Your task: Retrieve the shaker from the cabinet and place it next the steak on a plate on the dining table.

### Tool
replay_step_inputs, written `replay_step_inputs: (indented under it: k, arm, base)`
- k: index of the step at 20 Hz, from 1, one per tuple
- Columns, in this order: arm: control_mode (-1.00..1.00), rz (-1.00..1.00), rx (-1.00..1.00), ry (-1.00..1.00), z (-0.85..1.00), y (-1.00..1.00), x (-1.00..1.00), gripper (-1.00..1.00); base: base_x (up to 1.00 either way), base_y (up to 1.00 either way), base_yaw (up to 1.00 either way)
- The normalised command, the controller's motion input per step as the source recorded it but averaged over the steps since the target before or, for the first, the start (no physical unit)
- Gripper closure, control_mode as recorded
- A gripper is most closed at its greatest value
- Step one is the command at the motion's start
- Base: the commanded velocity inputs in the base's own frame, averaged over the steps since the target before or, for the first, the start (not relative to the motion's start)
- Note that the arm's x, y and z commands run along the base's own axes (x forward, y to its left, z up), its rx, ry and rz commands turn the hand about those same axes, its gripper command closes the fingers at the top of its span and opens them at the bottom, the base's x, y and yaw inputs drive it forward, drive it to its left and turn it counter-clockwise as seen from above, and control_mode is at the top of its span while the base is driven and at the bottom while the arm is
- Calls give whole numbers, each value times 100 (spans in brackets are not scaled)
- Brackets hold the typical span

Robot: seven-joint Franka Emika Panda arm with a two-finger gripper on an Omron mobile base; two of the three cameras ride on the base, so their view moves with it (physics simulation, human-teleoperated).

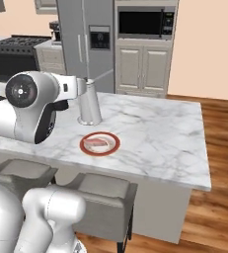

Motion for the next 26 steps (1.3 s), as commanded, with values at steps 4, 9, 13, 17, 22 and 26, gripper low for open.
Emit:
replay_step_inputs:
  k: [4,9,13,17,22,26]
  arm:
    - [100,0,0,0,0,0,0,100]
    - [-100,0,0,0,-3,0,30,100]
    - [-100,1,0,0,-23,-6,90,100]
    - [-100,9,0,10,-17,-29,88,100]
    - [-100,24,0,3,0,-30,63,100]
    - [-100,33,0,1,-6,-29,27,100]
  base:
    - [81,-16,24]
    - [37,0,2]
    - [0,0,0]
    - [0,0,0]
    - [0,0,0]
    - [0,0,0]
